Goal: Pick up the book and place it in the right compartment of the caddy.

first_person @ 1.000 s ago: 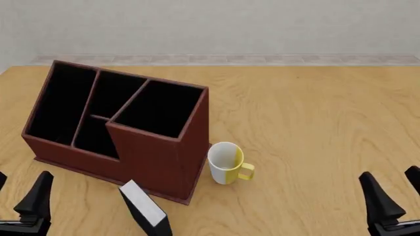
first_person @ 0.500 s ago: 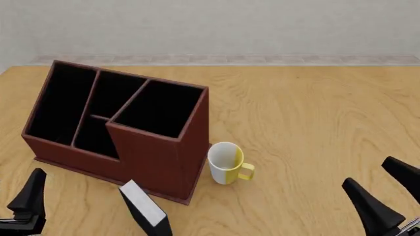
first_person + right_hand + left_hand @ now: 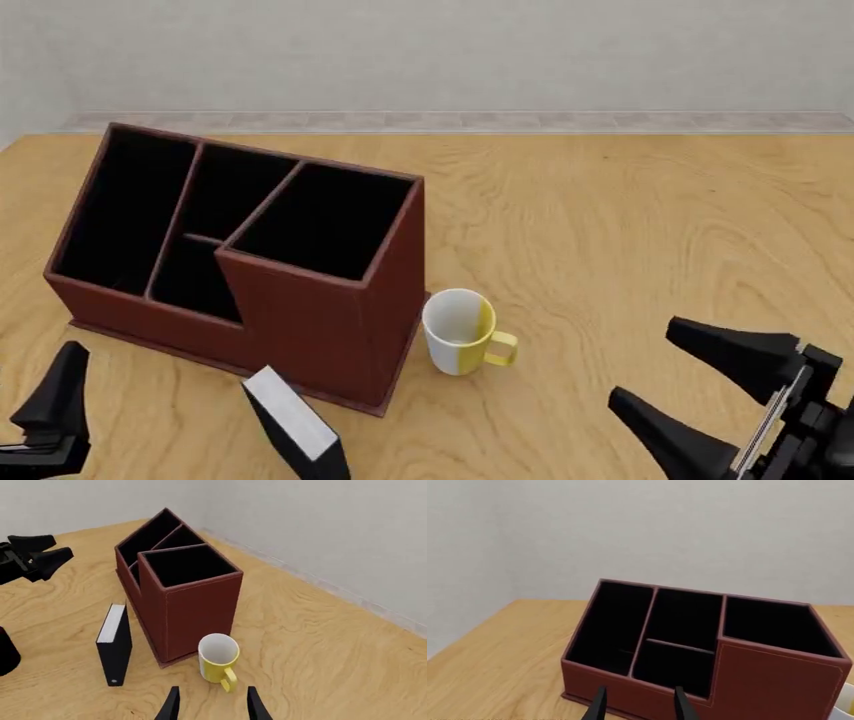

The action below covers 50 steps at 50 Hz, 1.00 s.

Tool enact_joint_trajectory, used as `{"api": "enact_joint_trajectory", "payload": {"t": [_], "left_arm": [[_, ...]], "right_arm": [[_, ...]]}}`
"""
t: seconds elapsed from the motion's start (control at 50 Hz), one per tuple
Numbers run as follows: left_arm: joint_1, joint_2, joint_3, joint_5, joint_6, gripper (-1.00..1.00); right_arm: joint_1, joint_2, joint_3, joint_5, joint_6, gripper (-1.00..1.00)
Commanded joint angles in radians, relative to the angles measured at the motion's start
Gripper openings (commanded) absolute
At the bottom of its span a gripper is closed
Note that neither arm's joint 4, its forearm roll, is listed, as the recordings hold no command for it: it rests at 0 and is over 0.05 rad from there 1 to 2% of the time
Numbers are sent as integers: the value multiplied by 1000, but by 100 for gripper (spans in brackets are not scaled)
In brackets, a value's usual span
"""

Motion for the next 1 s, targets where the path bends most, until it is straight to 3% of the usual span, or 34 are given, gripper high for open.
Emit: {"api": "enact_joint_trajectory", "payload": {"t": [0.02,0.34,1.0], "left_arm": [[22,0,4,-6,-1,100],[54,0,11,-24,7,100],[60,0,-7,-16,19,100]], "right_arm": [[117,109,-12,-70,-2,100],[239,383,-19,-286,-4,100],[423,728,-102,-513,55,100]]}}
